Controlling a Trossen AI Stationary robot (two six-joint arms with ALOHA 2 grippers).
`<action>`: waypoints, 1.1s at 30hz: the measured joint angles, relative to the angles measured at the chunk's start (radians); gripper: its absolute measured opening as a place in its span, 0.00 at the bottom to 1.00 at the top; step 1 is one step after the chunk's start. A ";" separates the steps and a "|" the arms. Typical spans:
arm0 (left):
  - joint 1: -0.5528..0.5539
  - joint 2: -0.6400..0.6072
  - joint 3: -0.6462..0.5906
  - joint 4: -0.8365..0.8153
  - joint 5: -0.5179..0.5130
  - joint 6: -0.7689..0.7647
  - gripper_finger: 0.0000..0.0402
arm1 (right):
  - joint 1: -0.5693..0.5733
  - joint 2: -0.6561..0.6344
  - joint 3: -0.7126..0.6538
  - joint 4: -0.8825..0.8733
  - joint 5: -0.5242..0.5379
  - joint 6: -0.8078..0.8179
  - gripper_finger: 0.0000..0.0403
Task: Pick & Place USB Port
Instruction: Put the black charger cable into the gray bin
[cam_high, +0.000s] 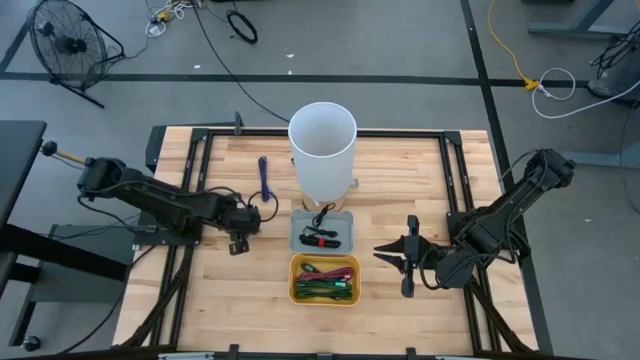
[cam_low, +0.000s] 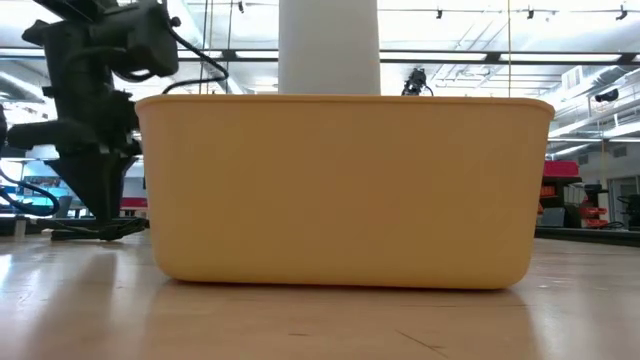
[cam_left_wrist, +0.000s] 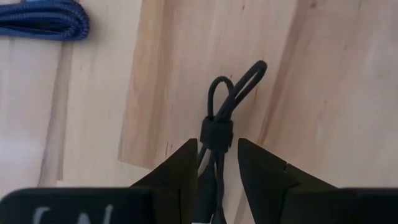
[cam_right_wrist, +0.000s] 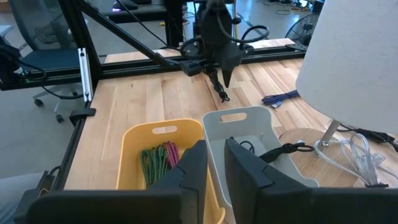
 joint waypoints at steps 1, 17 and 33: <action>0.000 0.015 0.000 0.005 0.002 0.001 0.30 | 0.000 0.000 0.000 0.000 0.000 0.000 0.15; 0.025 0.195 0.009 0.017 0.017 0.011 0.23 | 0.000 0.019 0.000 0.001 -0.001 0.000 0.15; -0.022 0.155 0.263 -0.075 0.123 -0.040 0.02 | -0.006 0.055 0.000 -0.001 0.026 -0.008 0.15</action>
